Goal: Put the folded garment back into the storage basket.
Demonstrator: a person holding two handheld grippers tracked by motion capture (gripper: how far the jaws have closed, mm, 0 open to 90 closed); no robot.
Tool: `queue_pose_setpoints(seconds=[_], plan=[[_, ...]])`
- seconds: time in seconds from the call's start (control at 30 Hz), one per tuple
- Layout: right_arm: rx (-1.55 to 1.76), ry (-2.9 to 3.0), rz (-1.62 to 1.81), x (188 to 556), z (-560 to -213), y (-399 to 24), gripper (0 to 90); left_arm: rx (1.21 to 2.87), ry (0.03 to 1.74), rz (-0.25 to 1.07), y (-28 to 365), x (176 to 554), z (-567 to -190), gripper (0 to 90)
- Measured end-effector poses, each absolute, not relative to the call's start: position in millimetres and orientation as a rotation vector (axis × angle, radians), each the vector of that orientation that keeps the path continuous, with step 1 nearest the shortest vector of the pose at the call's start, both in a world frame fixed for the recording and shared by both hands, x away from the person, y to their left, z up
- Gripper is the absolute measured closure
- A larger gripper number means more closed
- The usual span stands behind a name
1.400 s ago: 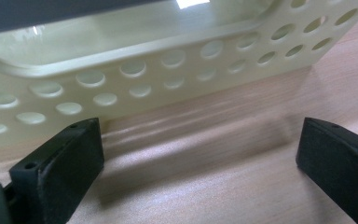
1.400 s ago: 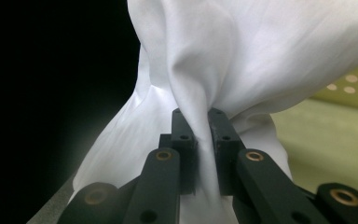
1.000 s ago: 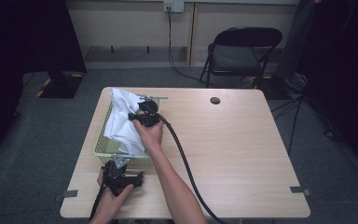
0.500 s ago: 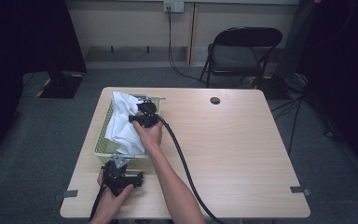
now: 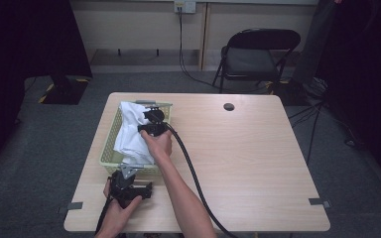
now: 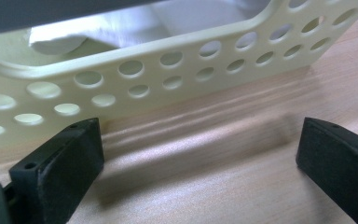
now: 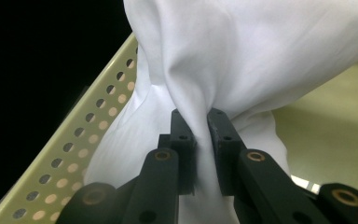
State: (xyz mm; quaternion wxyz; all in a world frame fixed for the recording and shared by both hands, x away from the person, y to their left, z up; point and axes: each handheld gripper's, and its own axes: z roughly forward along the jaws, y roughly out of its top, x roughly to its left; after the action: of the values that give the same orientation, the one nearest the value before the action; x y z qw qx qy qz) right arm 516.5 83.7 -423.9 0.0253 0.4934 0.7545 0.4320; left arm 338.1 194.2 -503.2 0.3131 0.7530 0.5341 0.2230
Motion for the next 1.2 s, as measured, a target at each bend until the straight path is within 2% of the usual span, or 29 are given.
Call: queue_pose_setpoints(seconds=[0.13,0.2,0.4,0.67,1.2], plan=[[1.527,2.338,1.315,517.2,-424.6,84.8,79.3,1.987,1.408,0.588,194.3,338.1,-503.1,0.0],[1.528,2.334,1.333,517.7,-423.9,84.3,72.4,1.987,1.408,0.588,194.3,338.1,-503.1,0.0],[1.520,2.333,1.347,517.3,-423.4,84.0,65.4,1.986,1.408,0.587,194.1,338.2,-503.2,0.0],[1.464,2.341,1.380,514.2,-419.9,82.8,45.8,1.986,1.409,0.587,194.1,338.2,-503.1,0.0],[1.402,2.355,1.395,510.2,-420.3,81.1,13.7,1.985,1.408,0.586,194.0,338.3,-503.1,0.0]])
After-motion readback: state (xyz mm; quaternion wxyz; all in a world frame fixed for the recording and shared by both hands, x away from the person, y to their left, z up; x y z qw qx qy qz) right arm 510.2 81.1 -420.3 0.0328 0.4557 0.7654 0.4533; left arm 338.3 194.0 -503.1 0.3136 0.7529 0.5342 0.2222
